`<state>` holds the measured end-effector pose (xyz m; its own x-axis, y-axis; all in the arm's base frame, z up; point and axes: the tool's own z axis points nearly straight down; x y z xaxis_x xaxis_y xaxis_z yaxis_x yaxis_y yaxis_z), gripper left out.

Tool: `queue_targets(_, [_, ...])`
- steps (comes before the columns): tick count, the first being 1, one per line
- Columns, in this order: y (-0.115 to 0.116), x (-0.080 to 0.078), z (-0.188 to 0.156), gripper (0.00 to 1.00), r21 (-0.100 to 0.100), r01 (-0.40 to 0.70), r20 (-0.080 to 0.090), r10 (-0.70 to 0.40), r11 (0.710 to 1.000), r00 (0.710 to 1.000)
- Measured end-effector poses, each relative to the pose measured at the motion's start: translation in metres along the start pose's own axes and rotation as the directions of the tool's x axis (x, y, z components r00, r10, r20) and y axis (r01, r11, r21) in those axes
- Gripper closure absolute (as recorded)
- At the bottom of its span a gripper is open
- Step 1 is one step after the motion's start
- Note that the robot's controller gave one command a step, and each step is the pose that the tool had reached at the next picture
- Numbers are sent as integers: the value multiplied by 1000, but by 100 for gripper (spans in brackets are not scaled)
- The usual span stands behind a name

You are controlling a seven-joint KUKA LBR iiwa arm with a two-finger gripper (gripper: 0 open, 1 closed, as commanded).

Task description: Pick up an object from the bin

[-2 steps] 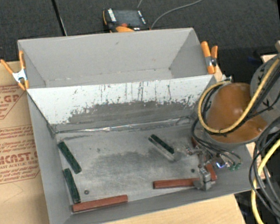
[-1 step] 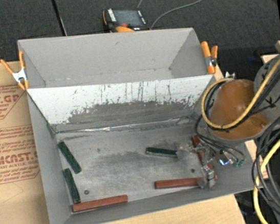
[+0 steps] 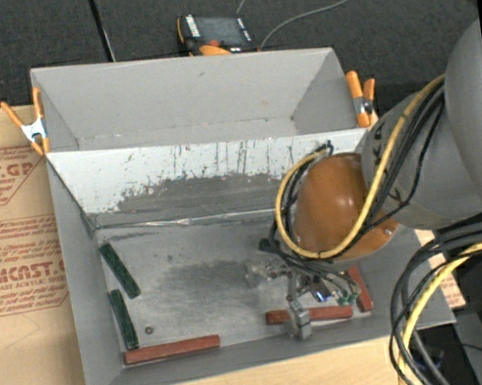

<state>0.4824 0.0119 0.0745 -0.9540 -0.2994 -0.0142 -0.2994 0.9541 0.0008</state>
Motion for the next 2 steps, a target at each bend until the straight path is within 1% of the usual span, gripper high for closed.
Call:
queue_targets(1, [-4, 4, 1, 100, 0, -6, -13, 6, 1000, 1000])
queue_targets(2, [3, -67, -127, 100, 2, 75, -2, -75, 997, 997])
